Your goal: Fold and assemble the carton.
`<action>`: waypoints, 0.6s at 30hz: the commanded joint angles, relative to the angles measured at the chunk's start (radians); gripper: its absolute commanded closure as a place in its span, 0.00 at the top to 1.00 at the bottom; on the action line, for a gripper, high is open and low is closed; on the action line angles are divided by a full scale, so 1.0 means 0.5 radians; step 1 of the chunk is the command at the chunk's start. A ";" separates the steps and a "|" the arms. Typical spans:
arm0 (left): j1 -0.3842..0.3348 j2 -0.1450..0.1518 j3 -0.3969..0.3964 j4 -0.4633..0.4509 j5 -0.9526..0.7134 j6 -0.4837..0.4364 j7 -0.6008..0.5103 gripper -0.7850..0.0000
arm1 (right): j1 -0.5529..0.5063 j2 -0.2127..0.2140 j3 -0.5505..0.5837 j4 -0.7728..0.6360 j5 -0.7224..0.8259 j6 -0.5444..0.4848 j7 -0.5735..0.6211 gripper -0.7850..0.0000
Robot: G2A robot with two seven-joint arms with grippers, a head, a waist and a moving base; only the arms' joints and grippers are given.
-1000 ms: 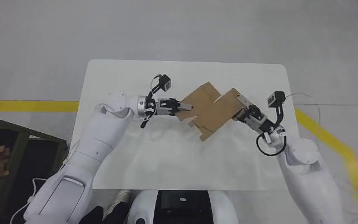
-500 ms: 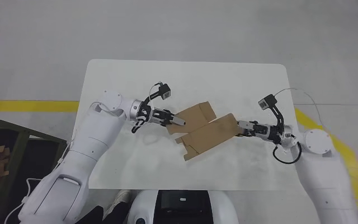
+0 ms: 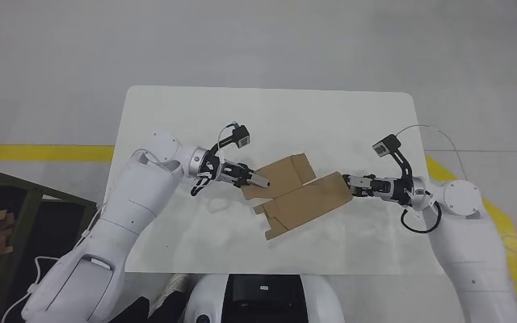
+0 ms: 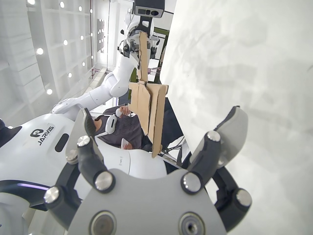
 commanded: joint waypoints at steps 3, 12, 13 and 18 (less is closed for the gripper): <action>0.029 0.003 0.007 -0.049 0.058 0.025 0.083 0.00 | -0.018 -0.002 -0.014 -0.017 0.010 0.019 -0.028 1.00; 0.075 0.023 -0.013 -0.145 0.093 0.073 0.052 0.00 | -0.041 0.011 -0.113 -0.049 0.010 0.029 0.086 1.00; 0.077 0.023 -0.010 -0.153 0.089 0.074 0.043 0.00 | -0.043 0.012 -0.127 -0.057 0.040 0.031 0.088 1.00; 0.078 0.019 0.013 -0.172 0.081 0.080 0.005 0.00 | -0.042 0.022 -0.172 -0.083 0.106 0.030 0.088 1.00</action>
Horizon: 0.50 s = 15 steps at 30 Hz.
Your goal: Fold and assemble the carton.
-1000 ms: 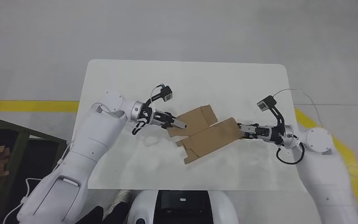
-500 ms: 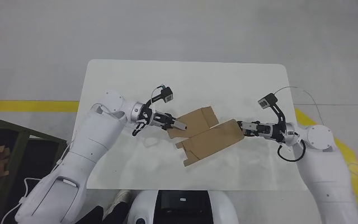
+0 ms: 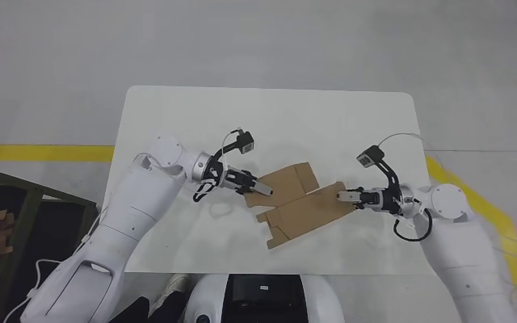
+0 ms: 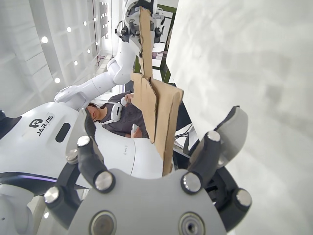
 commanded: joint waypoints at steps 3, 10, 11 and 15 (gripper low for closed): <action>-0.005 -0.005 0.031 -0.010 -0.012 0.005 -0.013 0.00 | 0.005 0.014 -0.030 -0.016 -0.014 0.008 0.008 1.00; -0.026 -0.005 0.059 0.005 -0.052 -0.002 -0.013 0.00 | 0.003 0.044 -0.073 -0.045 -0.024 0.008 0.008 1.00; -0.028 -0.005 0.062 0.007 -0.055 -0.003 -0.013 0.00 | 0.003 0.048 -0.079 -0.050 -0.024 0.010 0.010 0.98; -0.032 0.000 0.073 0.013 -0.081 0.009 -0.013 0.00 | 0.006 0.067 -0.110 -0.063 -0.021 0.027 0.027 0.73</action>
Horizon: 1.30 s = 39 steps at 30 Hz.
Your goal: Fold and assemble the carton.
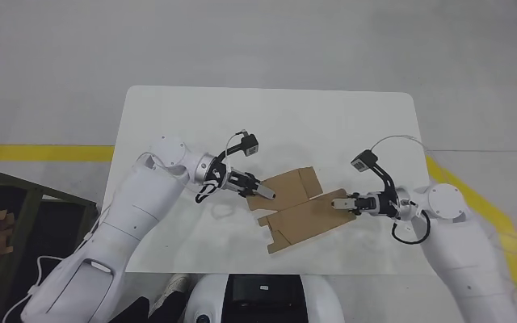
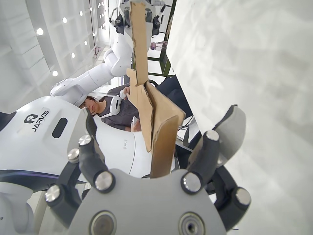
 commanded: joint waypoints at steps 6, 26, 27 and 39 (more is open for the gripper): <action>-0.008 0.013 0.034 0.004 -0.032 0.027 0.000 0.00 | 0.025 0.028 -0.058 -0.003 0.008 0.024 0.024 0.46; -0.036 0.039 0.074 0.024 -0.033 0.027 0.000 0.00 | 0.072 0.099 -0.184 0.002 0.072 -0.006 -0.006 0.00; -0.036 0.039 0.073 0.025 -0.035 0.027 0.000 0.00 | 0.073 0.102 -0.189 0.002 0.076 -0.009 -0.009 0.00; -0.033 0.058 0.059 0.020 -0.155 0.001 0.031 1.00 | 0.073 0.140 -0.170 0.028 0.159 -0.080 -0.080 0.00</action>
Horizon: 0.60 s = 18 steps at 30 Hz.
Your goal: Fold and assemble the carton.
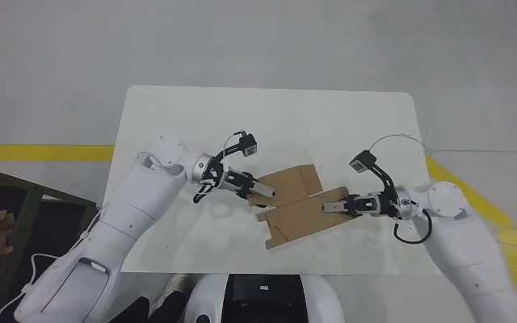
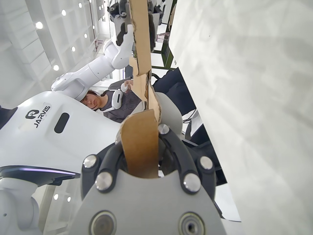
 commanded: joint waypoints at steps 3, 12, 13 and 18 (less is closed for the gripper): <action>0.013 0.002 -0.034 0.007 -0.004 0.009 0.097 1.00 | -0.020 0.011 0.047 0.021 0.020 -0.046 -0.047 0.00; 0.072 0.007 -0.102 -0.073 -0.090 0.062 0.182 1.00 | -0.124 0.039 0.144 -0.078 -0.082 -0.091 -0.156 0.00; 0.080 0.009 -0.114 -0.087 -0.102 0.068 0.190 1.00 | -0.139 0.040 0.152 -0.091 -0.096 -0.081 -0.183 0.00; 0.116 0.020 -0.165 -0.152 -0.142 0.114 0.190 1.00 | -0.209 0.047 0.181 -0.145 -0.157 -0.046 -0.278 0.00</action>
